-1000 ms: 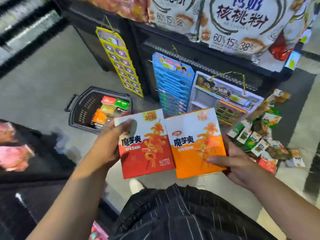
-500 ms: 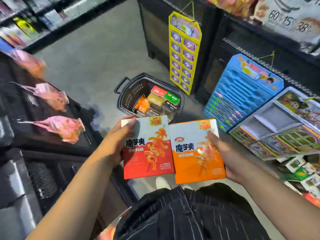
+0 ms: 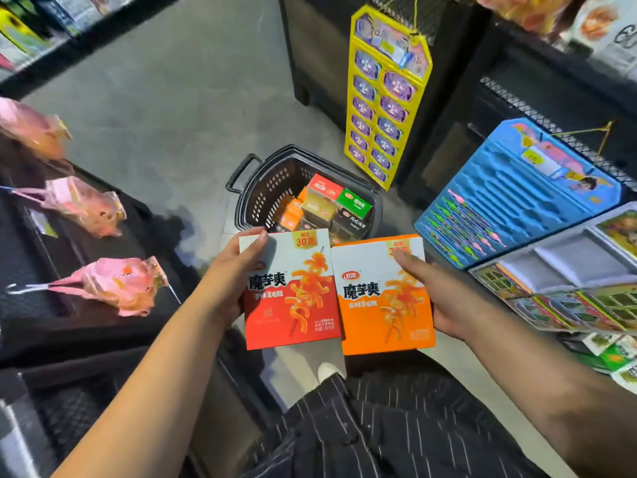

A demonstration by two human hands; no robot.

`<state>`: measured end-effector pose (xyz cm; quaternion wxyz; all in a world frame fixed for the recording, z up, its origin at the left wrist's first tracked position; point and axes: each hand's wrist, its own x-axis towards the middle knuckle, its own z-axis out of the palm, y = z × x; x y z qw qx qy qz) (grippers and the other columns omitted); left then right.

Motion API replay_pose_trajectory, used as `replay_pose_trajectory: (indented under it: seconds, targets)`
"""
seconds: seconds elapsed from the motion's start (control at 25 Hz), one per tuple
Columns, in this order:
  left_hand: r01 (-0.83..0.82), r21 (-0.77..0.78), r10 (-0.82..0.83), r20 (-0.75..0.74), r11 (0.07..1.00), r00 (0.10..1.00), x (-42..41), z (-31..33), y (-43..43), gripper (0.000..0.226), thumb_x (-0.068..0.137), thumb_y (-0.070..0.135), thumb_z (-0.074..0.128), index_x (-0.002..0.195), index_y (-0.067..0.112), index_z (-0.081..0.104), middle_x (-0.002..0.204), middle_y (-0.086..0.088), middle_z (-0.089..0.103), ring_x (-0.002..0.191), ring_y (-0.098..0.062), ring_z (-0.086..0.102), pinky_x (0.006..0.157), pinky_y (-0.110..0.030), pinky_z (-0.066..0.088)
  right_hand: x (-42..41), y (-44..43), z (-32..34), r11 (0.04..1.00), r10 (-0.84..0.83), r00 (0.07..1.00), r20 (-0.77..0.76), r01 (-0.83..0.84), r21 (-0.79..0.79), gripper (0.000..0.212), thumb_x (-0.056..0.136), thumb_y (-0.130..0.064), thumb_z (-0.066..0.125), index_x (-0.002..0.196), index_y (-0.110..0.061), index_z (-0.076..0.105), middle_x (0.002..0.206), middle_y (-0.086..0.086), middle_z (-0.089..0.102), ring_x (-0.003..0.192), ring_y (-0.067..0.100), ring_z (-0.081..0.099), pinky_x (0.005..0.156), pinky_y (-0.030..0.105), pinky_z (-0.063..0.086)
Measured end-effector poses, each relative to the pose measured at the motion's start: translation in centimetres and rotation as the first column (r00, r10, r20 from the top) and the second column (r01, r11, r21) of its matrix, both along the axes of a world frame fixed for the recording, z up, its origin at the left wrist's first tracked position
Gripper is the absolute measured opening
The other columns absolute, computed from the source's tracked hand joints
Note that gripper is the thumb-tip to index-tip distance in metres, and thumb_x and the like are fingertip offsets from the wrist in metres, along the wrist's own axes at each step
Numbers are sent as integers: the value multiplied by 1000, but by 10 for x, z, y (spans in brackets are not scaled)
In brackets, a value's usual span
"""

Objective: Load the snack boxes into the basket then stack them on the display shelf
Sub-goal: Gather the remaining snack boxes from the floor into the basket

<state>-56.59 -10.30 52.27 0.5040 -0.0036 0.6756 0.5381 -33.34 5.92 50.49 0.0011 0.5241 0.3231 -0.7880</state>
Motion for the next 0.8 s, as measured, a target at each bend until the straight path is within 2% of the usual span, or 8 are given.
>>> replay_pose_trajectory:
  seconds: [0.04, 0.12, 0.24, 0.36, 0.52, 0.64, 0.8]
  targets:
    - [-20, -18, 20, -18, 1000, 1000, -11, -3, 9, 45, 76, 44, 76, 116, 29, 63, 111, -21, 67, 90, -35, 65, 89, -61, 49, -12, 13, -5, 1000, 4, 1000, -7, -4, 4, 83, 57, -40, 81, 131, -15, 51, 110, 15, 72, 99, 35, 70, 89, 53, 54]
    - [-44, -40, 41, -54, 998, 998, -38, -8, 32, 37, 75, 43, 78, 108, 32, 65, 109, -17, 65, 89, -32, 65, 88, -59, 50, -39, 43, -16, 997, 41, 999, -13, -40, 58, 75, 64, -29, 78, 132, -18, 48, 112, 10, 72, 99, 31, 70, 88, 49, 55]
    - [-14, -44, 9, -112, 999, 994, -74, -14, 65, 35, 77, 28, 73, 109, 25, 59, 110, -15, 62, 88, -28, 63, 76, -42, 54, -71, 84, -29, 979, 120, 992, 29, -123, 163, 59, 78, -9, 74, 129, -16, 45, 117, 9, 68, 96, 22, 69, 77, 36, 55]
    - [40, -84, -54, -184, 996, 981, -101, -26, 94, 35, 82, 12, 71, 112, 20, 55, 104, -8, 66, 88, -22, 65, 66, -28, 56, -97, 120, -47, 959, 144, 986, 88, -161, 233, 56, 79, 0, 75, 123, -17, 45, 119, 8, 65, 102, 18, 64, 88, 37, 53]
    - [154, -200, -205, -265, 968, 942, -130, -48, 127, 58, 78, 6, 78, 127, 18, 49, 110, 0, 65, 91, -6, 65, 68, -17, 55, -125, 144, -79, 926, 171, 969, 177, -220, 306, 61, 75, -1, 79, 123, -18, 46, 118, 5, 64, 107, 17, 60, 96, 37, 48]
    - [357, -307, -448, -319, 882, 835, -155, -73, 152, 64, 75, 2, 81, 129, 12, 48, 105, 6, 62, 83, 12, 61, 64, -7, 48, -139, 145, -109, 904, 238, 935, 263, -312, 291, 62, 75, -7, 82, 122, -18, 42, 111, -2, 61, 106, 16, 57, 81, 28, 46]
    - [591, -438, -729, -296, 677, 617, -194, -119, 183, 63, 74, 6, 83, 125, 10, 46, 99, 9, 59, 75, 12, 55, 61, 1, 40, -157, 128, -154, 861, 226, 877, 424, -384, 333, 67, 74, -12, 84, 121, -20, 37, 113, -2, 55, 102, 14, 54, 72, 24, 41]
